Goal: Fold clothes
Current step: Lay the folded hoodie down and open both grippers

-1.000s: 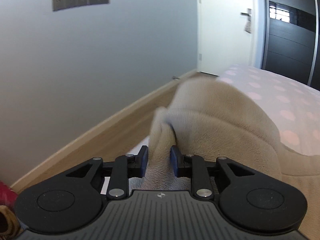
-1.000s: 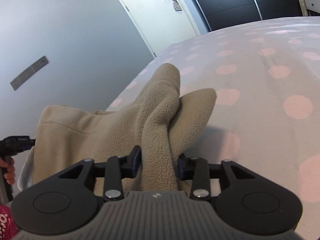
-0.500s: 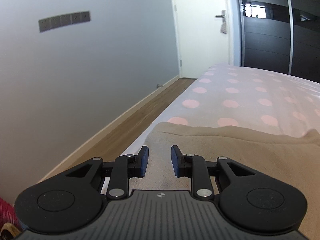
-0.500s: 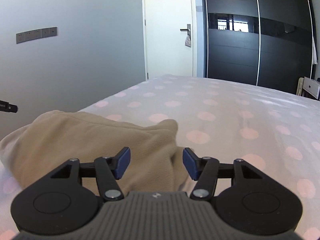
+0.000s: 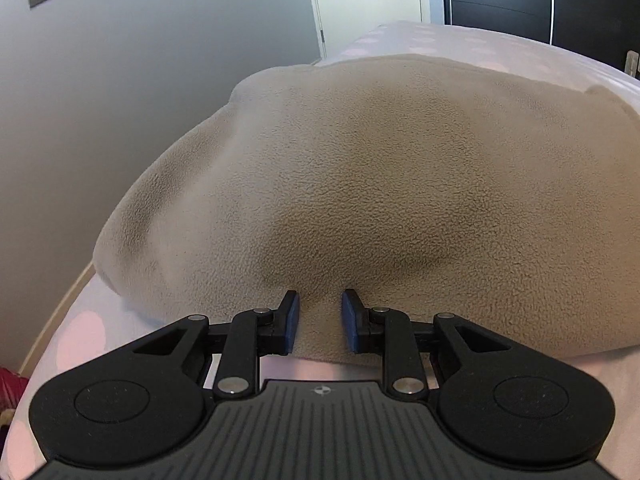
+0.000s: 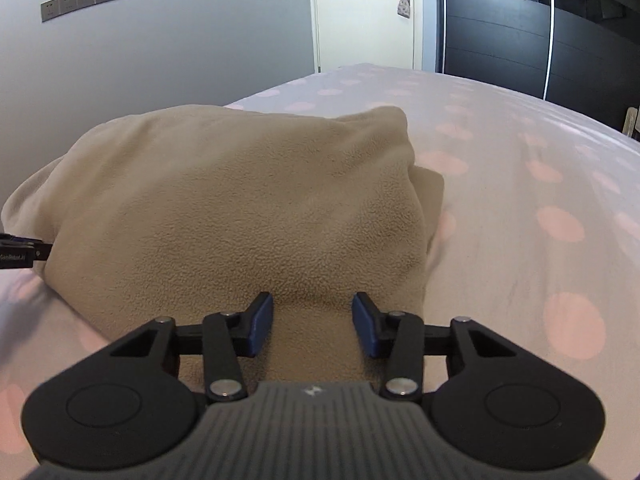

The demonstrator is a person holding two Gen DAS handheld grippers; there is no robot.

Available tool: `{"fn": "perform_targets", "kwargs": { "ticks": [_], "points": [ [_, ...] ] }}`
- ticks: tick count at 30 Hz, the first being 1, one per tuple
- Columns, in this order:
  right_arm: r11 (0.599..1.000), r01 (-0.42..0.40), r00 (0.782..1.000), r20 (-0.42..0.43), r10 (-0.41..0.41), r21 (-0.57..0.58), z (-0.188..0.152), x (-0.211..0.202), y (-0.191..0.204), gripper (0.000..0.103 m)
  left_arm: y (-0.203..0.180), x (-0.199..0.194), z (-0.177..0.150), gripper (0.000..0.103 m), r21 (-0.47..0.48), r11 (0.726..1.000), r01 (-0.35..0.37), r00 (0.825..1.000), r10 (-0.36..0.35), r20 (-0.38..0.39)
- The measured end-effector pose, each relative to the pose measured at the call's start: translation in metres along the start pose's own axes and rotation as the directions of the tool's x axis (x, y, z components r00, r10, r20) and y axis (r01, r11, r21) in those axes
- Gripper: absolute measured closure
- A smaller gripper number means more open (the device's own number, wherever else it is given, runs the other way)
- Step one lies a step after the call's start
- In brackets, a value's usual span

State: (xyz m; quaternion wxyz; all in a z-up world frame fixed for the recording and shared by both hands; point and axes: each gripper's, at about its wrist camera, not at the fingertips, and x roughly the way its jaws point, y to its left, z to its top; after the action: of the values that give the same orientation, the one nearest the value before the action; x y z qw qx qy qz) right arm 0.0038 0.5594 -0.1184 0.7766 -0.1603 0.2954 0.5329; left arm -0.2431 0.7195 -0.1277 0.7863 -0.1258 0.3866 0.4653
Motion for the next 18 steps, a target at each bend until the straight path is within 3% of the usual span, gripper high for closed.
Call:
{"fn": "perform_targets", "kwargs": {
  "ticks": [3, 7, 9, 16, 18],
  "points": [
    [1.0, 0.014, 1.0, -0.006, -0.014, 0.011, 0.002, 0.0, 0.002, 0.058, 0.0, -0.003, 0.007, 0.081, -0.026, 1.0, -0.011, 1.0, 0.01, -0.027],
    [1.0, 0.013, 1.0, -0.005, -0.013, -0.004, 0.01, -0.023, 0.01, 0.062, -0.008, -0.05, -0.001, 0.081, -0.046, 0.999, 0.001, 0.999, 0.001, 0.046],
    [0.999, -0.035, 0.998, 0.051, 0.034, 0.028, 0.013, -0.047, 0.007, 0.062, -0.012, -0.074, -0.005, 0.081, -0.056, 0.998, 0.008, 0.997, -0.003, 0.082],
    [0.996, -0.071, 0.979, 0.197, 0.06, 0.049, 0.016, -0.134, 0.005, 0.063, -0.027, -0.157, -0.018, 0.08, -0.089, 0.995, 0.034, 0.978, -0.015, 0.208],
    [0.995, -0.082, 0.972, 0.226, 0.07, 0.048, 0.014, -0.16, 0.005, 0.069, -0.037, -0.189, -0.024, 0.079, -0.069, 0.996, 0.053, 0.969, -0.035, 0.244]
  ]
}}
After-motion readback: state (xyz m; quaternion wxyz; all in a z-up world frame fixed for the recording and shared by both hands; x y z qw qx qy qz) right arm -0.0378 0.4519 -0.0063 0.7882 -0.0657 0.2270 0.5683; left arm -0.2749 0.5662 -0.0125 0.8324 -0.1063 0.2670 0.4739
